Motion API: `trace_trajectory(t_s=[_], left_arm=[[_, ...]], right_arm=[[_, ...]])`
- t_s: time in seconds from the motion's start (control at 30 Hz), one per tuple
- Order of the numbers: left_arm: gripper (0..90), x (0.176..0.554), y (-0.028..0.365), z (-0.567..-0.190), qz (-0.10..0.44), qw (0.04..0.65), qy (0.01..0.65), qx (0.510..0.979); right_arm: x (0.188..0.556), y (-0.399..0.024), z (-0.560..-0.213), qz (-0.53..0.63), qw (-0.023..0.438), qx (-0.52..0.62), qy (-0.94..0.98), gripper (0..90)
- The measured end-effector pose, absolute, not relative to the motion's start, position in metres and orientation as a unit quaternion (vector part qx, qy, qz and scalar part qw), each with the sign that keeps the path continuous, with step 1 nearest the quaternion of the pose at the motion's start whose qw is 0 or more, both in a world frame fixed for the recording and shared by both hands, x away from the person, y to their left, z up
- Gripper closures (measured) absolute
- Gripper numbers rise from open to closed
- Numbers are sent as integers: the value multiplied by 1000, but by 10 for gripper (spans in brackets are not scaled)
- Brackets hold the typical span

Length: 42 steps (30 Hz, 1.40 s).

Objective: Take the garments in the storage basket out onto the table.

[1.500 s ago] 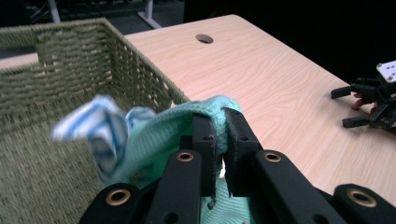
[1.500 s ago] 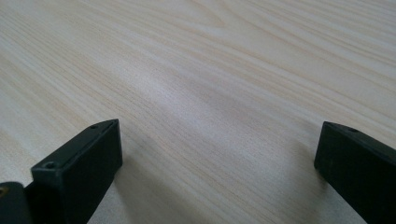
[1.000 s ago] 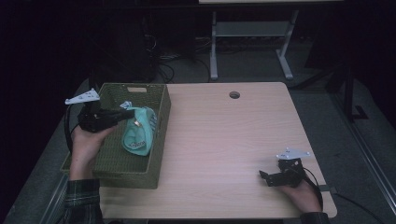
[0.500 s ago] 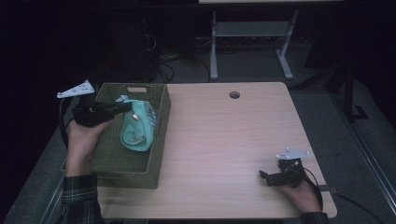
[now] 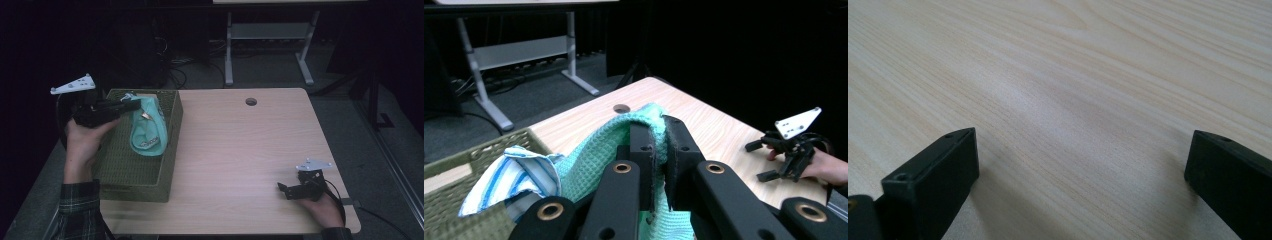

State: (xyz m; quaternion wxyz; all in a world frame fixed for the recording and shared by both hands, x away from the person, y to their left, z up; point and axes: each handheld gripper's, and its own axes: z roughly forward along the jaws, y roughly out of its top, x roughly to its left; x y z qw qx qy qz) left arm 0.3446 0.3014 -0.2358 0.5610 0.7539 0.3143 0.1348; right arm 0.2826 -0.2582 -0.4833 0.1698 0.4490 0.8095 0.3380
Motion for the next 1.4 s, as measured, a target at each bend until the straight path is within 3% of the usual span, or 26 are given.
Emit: trace_trajectory(t_s=[0.7, 1.4], left_arm=[[840, 345, 238, -209, 115, 571, 256, 771], [842, 344, 178, -224, 82, 574, 215, 786]], right_arm=[[282, -258, -483, 337, 169, 451, 809, 7], [283, -258, -483, 338, 170, 449, 810, 7]])
